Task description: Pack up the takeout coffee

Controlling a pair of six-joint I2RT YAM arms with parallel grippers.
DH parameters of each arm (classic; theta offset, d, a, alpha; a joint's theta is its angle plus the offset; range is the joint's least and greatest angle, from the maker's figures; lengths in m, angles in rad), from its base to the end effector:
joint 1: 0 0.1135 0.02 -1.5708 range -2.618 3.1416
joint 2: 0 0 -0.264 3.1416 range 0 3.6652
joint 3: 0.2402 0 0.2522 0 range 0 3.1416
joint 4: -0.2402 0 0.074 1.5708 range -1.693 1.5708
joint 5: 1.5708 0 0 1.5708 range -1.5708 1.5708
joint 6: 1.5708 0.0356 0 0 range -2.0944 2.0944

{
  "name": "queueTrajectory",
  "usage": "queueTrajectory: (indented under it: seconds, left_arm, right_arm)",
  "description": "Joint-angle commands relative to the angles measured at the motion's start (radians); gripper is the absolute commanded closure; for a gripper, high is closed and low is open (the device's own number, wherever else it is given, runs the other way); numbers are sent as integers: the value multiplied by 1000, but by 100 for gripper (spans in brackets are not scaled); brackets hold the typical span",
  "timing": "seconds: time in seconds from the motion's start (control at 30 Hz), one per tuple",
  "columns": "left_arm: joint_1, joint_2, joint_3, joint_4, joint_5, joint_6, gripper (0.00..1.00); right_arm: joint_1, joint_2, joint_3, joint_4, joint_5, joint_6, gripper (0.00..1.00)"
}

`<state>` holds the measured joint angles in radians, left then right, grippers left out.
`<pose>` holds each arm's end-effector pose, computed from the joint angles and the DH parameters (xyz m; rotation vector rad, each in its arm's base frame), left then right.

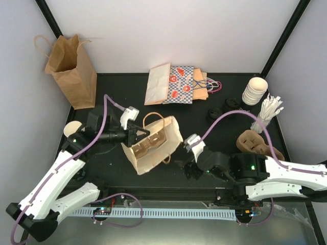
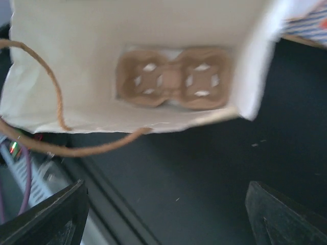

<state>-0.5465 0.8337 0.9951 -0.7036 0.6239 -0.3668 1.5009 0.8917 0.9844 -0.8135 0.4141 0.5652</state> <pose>0.1283 -0.1024 0.3545 0.5958 2.1522 -1.1832 0.0263 0.1712 0.3310 -0.8384 2.1423 0.6438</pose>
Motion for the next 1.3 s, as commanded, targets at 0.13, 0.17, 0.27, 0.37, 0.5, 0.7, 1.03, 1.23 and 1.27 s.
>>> queueTrajectory:
  seconds: [0.13, 0.17, 0.27, 0.37, 0.5, 0.7, 1.03, 1.23, 1.27]
  left_arm:
    - [192, 143, 90, 75, 45, -95, 99]
    - [222, 161, 102, 82, 62, -93, 99]
    - [299, 221, 155, 73, 85, -51, 99]
    - [372, 286, 202, 58, 104, -1, 98]
    - [434, 375, 287, 24, 100, 91, 98]
    - [461, 492, 405, -10, 13, 263, 93]
    - [559, 680, 587, -53, -56, 301, 95]
    - [607, 749, 674, -102, -22, 304, 98]
    - [614, 754, 681, -104, -16, 303, 99]
  right_arm:
    - [-324, -32, 171, -131, 124, 22, 12]
    - [-371, -32, 176, -122, 102, 8, 12]
    - [-444, -28, 168, -94, 86, -37, 11]
    - [-478, -4, 158, -90, 75, -51, 11]
    - [-525, 28, 124, -69, 14, -45, 11]
    - [-540, 47, 65, -15, -26, -40, 11]
    - [-544, 68, 20, 12, -32, -35, 11]
    - [-545, 77, 11, 17, -32, -39, 11]
    - [-545, 80, 11, 19, -32, -40, 11]
